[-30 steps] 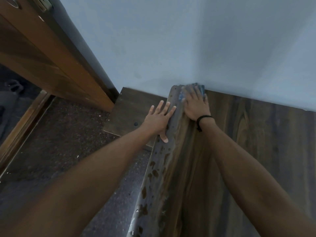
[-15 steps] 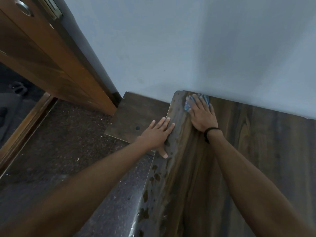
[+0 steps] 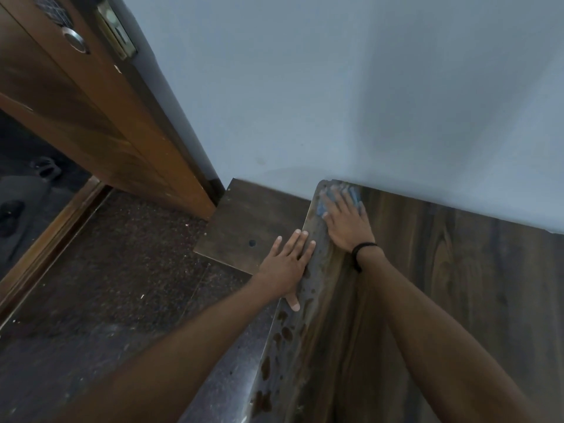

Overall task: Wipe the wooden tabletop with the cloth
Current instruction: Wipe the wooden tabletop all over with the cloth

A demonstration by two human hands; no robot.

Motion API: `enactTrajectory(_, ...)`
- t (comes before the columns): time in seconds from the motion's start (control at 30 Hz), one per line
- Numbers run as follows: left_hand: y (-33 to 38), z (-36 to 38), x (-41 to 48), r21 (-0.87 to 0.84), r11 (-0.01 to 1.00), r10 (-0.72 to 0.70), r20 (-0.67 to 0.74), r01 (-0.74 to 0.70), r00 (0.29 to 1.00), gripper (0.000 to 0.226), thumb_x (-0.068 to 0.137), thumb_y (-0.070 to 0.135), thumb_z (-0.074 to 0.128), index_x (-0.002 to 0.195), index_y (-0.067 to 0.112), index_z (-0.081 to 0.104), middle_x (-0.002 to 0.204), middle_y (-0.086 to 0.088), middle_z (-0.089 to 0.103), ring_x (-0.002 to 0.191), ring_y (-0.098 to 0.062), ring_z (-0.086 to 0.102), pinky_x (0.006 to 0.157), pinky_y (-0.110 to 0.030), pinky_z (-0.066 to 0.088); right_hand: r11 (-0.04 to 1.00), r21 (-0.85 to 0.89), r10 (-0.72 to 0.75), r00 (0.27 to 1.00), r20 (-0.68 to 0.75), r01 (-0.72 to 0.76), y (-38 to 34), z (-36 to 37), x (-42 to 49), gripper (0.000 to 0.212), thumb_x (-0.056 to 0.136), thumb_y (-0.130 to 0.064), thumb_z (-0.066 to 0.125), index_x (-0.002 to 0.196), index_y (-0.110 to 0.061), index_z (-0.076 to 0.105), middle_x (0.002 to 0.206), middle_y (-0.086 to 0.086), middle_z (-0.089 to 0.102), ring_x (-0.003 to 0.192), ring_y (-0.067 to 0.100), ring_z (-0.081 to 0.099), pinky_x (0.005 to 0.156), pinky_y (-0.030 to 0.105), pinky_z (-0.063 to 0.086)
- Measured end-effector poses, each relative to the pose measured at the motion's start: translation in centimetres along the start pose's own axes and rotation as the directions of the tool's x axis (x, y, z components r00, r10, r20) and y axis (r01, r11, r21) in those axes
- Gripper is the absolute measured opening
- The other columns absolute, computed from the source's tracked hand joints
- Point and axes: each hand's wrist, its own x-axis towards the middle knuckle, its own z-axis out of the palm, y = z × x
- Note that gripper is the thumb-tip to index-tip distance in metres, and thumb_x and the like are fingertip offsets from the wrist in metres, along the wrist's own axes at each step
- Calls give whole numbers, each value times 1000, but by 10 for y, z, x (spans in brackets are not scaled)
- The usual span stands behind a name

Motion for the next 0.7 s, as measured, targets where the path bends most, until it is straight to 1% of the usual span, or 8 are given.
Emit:
enactTrajectory(0.07,0,1,-1,-14,1000,-1,-14,0,1000,150,63,58,85,154,11,-25,160,-13,-32,145,-28,-35,115,-51,-17,992,-36,-117,993,25,118,12,2,-19,53,110,-38,24,161,-41,11,169,-16,1,155,8,-6,126,48,4)
enactTrajectory(0.1,-1,0,-1,-18,1000,1,-20,-2,1000,150,63,57,85,154,11,-25,160,-13,-32,144,-28,-35,114,-51,-18,993,-33,-114,993,36,115,19,-1,-19,53,109,-39,24,161,-43,10,169,-17,1,155,7,-6,126,47,3)
enactTrajectory(0.23,0,-2,2,-11,1000,8,-12,-8,1000,151,63,57,85,153,10,-26,160,-14,-32,144,-29,-35,114,-52,-19,990,35,134,991,7,-134,19,-11,10,54,110,-37,23,162,-38,7,170,-10,-4,156,13,-9,125,48,-5)
enactTrajectory(0.27,1,-3,0,-11,1000,4,-12,-5,1000,151,63,58,85,153,10,-26,160,-14,-32,144,-29,-35,115,-52,-18,991,28,133,991,1,-133,12,-9,10,54,110,-37,23,162,-37,7,170,-9,-6,156,14,-10,124,48,-6)
enactTrajectory(0.37,-1,-1,-3,-35,999,7,-5,-7,1000,151,62,58,86,153,12,-26,160,-11,-33,143,-27,-36,114,-52,-19,998,-24,-53,999,11,54,7,2,-12,54,110,-38,22,162,-39,8,170,-13,-2,156,11,-9,124,46,-2)
enactTrajectory(0.4,-1,-1,-4,-47,999,7,-6,-7,1000,151,62,57,86,154,13,-26,160,-11,-33,143,-27,-37,114,-53,-20,997,-32,-76,997,29,77,12,1,-17,53,110,-39,22,161,-41,8,170,-14,-1,156,10,-8,125,46,-1)
enactTrajectory(0.57,-3,-3,-1,-52,999,14,-17,-15,1000,152,61,57,86,154,13,-25,160,-11,-33,143,-28,-37,113,-53,-20,987,55,151,988,8,-152,10,-13,21,54,110,-37,23,162,-37,9,170,-10,-3,156,13,-10,125,48,-5)
enactTrajectory(0.7,-5,2,-3,-88,996,10,-15,-12,1000,150,62,56,86,155,16,-24,160,-8,-33,138,-26,-41,109,-52,-23,1000,11,8,1000,16,-8,7,-4,-6,54,110,-37,23,162,-38,8,170,-11,-1,156,13,-8,124,46,-5)
